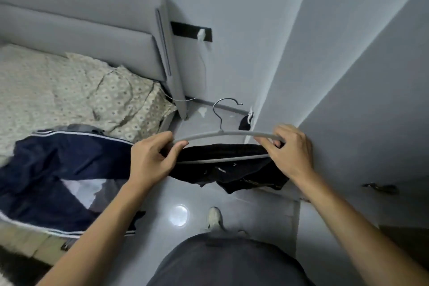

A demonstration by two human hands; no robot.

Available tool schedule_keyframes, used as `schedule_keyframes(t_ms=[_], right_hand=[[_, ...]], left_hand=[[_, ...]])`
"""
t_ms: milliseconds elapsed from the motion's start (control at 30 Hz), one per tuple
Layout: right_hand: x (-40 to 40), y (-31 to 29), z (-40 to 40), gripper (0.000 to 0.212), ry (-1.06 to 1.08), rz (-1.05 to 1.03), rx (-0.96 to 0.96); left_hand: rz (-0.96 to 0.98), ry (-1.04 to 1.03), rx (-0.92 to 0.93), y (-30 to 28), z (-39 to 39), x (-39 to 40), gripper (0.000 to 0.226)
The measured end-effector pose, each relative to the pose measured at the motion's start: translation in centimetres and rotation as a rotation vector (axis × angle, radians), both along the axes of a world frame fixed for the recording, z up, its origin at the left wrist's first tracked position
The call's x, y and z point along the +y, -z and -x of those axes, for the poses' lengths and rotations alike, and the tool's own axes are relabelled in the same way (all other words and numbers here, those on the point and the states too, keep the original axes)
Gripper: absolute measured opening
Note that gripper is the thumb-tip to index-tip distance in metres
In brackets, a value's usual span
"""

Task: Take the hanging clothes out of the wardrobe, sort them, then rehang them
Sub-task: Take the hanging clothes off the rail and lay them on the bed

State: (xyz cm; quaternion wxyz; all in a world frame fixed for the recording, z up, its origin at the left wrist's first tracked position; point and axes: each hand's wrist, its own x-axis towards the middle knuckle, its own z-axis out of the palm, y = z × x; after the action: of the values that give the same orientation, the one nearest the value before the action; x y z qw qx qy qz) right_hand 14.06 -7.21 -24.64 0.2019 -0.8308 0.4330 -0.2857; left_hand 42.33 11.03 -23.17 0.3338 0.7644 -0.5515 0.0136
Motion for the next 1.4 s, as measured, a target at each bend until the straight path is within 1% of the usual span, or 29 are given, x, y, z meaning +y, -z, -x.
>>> schedule_keyframes(t_ms=[100,200,300,567,767,900,1000,1100,1267,1400], right_hand=[[-0.2,-0.6,-5.7,0.068,-0.176,0.017,0.021],[0.5,-1.2,-11.6,0.065,-0.342,0.045,0.029],[1.8,-1.9,-17.0,0.064,-0.451,0.062,0.026],[9.1,-1.6,-36.6,0.065,-0.776,0.086,0.043],[17.5,-0.2,-51.3,0.068,-0.930,0.054,0.088],[22.0,1.1,-59.6,0.073,-1.006,0.004,0.174],[24.3,2.9,-65.4,0.075,-1.051,-0.033,0.236],[25.9,5.3,-71.1,0.076,-1.097,-0.022,0.314],[27.8,8.5,-80.6,0.071,-1.144,-0.058,0.473],[28.4,11.6,-88.8,0.064,-1.171,-0.111,0.536]], left_hand=[[-0.008,-0.172,0.015,-0.2,-2.3,4.3,0.047],[0.004,-0.355,0.008,-0.7,-3.9,8.6,0.044],[0.026,-0.515,-0.021,-1.0,-5.7,12.2,0.040],[0.054,-0.850,-0.045,0.0,-14.6,23.5,0.043],[0.003,-1.042,-0.021,1.7,-23.5,32.5,0.043],[-0.067,-1.149,0.002,2.9,-29.3,37.0,0.042],[-0.120,-1.172,0.079,4.7,-33.8,39.6,0.047],[-0.182,-1.185,0.174,7.0,-38.6,41.5,0.048],[-0.268,-1.204,0.331,10.2,-46.7,42.3,0.044],[-0.362,-1.231,0.443,12.6,-54.4,42.5,0.038]])
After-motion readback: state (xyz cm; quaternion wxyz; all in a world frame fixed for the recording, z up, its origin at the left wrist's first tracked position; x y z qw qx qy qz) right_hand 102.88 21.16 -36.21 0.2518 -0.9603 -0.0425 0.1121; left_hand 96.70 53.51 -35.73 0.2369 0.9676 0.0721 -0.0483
